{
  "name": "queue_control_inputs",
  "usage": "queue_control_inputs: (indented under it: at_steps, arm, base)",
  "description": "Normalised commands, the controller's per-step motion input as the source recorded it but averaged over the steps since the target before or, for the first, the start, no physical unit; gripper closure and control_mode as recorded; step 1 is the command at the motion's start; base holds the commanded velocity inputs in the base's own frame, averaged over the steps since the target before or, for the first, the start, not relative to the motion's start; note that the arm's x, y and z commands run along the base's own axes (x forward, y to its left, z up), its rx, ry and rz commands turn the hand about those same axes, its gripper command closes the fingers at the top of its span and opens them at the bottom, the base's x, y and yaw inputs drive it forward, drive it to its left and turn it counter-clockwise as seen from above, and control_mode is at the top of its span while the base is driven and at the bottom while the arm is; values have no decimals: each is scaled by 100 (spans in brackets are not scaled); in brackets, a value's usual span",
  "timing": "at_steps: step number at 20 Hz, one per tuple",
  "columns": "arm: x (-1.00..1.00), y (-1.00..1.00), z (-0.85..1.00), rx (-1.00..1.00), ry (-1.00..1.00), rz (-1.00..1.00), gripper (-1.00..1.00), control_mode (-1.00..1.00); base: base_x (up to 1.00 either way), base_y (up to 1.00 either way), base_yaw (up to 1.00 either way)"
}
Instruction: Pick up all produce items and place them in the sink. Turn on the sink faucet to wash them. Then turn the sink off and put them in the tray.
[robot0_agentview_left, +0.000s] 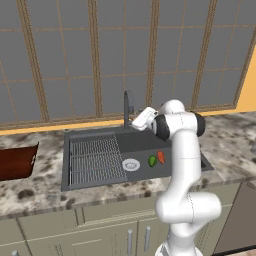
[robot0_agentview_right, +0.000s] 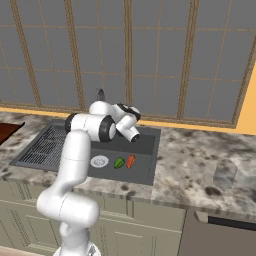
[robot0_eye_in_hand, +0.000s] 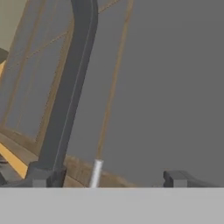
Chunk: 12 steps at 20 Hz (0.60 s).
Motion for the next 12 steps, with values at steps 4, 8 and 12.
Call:
queue_control_inputs:
  at_steps: [4, 8, 12]
  arm:
    - [31, -18, 0, 11, 8, 0, 100, -100]
    - [41, -57, 0, 15, 7, 0, 100, -100]
    - [26, -96, -7, 19, 3, 1, 100, -100]
  base:
    - [0, 0, 0]
    - [0, 0, 0]
    - [0, 0, 0]
